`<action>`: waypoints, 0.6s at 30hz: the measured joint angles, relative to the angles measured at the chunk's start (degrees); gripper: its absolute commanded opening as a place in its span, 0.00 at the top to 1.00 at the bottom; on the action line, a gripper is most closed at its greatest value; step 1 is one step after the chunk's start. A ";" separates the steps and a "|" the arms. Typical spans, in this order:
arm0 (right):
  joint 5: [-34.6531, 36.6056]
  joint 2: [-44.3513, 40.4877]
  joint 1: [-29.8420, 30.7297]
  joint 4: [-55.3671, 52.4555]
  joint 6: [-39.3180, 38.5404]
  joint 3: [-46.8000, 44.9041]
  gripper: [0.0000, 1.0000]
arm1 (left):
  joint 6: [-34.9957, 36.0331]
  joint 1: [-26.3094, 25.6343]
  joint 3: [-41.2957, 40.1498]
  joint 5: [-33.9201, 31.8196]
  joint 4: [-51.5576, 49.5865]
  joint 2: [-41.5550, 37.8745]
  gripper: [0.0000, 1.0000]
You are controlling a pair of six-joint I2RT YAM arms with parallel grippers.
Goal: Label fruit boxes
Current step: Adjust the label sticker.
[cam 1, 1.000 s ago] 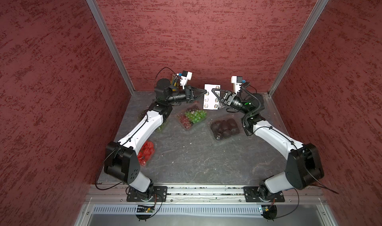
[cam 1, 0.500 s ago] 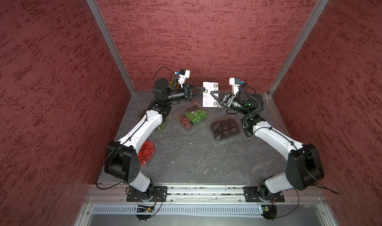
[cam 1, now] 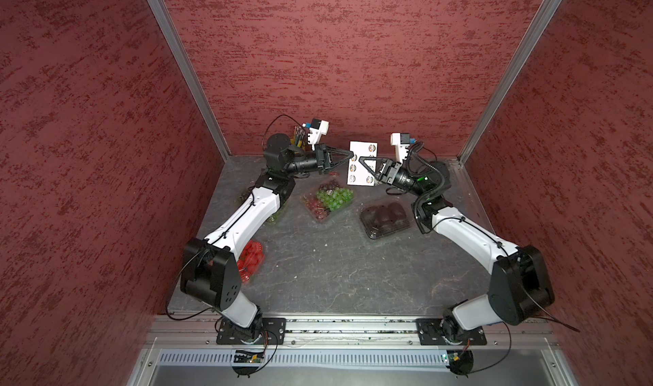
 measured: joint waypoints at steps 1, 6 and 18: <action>-0.02 0.00 0.02 0.02 0.00 0.00 1.00 | -0.04 -0.02 0.00 0.02 0.04 0.07 1.00; -0.37 0.02 0.13 0.74 0.17 0.00 1.00 | -0.33 -0.26 0.09 0.17 0.44 0.11 1.00; -0.92 0.02 0.70 2.47 0.63 0.00 1.00 | -1.66 -0.07 0.26 -0.04 1.62 0.11 0.89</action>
